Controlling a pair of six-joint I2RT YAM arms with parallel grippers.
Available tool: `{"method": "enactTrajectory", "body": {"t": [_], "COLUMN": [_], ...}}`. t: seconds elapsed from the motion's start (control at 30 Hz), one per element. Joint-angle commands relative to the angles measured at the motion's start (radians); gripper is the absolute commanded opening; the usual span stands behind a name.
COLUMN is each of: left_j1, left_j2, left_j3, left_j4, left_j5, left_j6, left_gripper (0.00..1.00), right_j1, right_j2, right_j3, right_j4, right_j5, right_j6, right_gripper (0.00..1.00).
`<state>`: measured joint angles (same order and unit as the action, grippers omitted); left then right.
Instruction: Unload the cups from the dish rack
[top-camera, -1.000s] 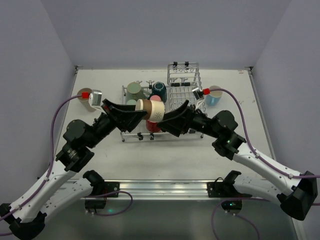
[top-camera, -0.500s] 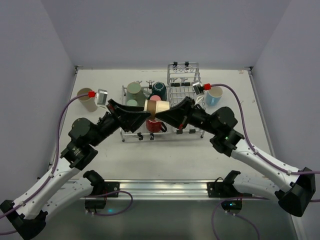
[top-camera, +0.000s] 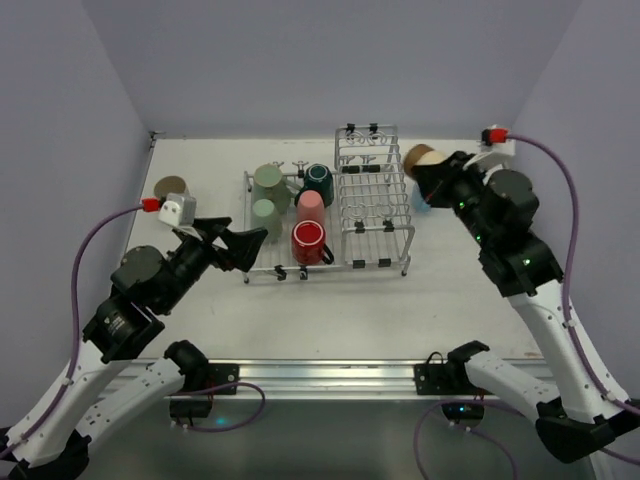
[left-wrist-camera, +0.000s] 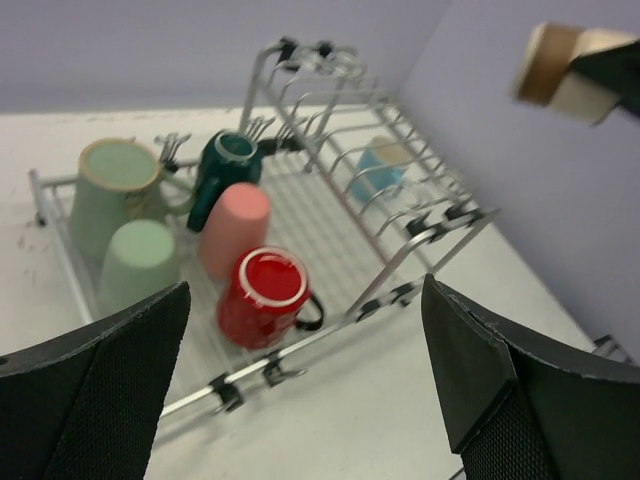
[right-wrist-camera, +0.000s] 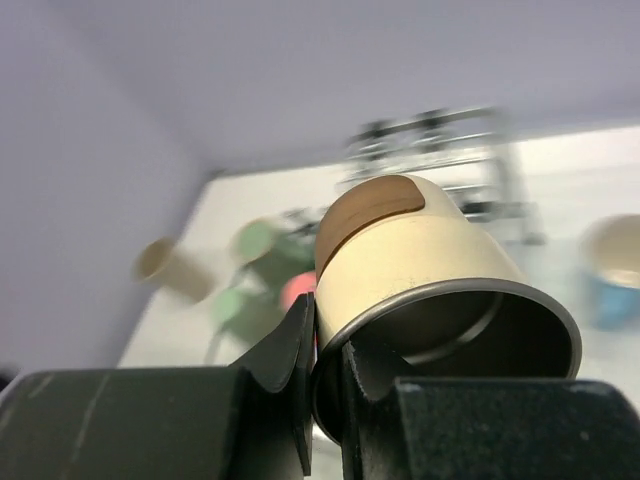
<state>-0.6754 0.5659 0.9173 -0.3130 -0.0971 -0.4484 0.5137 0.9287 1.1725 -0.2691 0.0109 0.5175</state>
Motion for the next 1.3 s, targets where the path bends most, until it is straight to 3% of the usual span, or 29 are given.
{"method": "enactTrajectory", "body": {"t": [0.0,0.2,0.37,0.6,1.1,1.17,1.27], "left_j1": [0.0,0.0,0.002,0.01,0.036,0.039,0.043], "left_j2": [-0.015,-0.058,-0.067,-0.064,-0.049,-0.043,-0.035], "left_j3": [-0.07,-0.207,-0.215,-0.222,-0.225,-0.225,-0.225], "left_j4": [-0.182,-0.137,-0.12,-0.106,-0.1,-0.098,-0.098], "left_j5": [-0.124,-0.153,-0.11,-0.05,-0.032,-0.032,-0.03], "left_j6": [0.122,0.148,0.163,0.182,0.183,0.185,0.183], "left_gripper": [1.0,1.0,1.0,1.0,1.0,1.0,1.0], "right_j1": [-0.197,-0.467,-0.541,-0.587,-0.644,-0.643,-0.644], "right_j2": [0.065,0.35,0.637,0.904,1.167,1.183,1.199], "right_j3": [0.113,0.254,0.4,0.553,0.644,0.656,0.682], "right_j4": [-0.306,-0.358,-0.413,-0.441,-0.469,-0.475,-0.489], "right_j5": [0.173,0.173,0.129,0.081,0.034,0.029,0.024], "right_j6": [-0.145,-0.18,-0.183,-0.185,-0.206,-0.206,-0.209], "right_gripper": [0.0,0.0,0.0,0.0,0.01,0.05,0.2]}}
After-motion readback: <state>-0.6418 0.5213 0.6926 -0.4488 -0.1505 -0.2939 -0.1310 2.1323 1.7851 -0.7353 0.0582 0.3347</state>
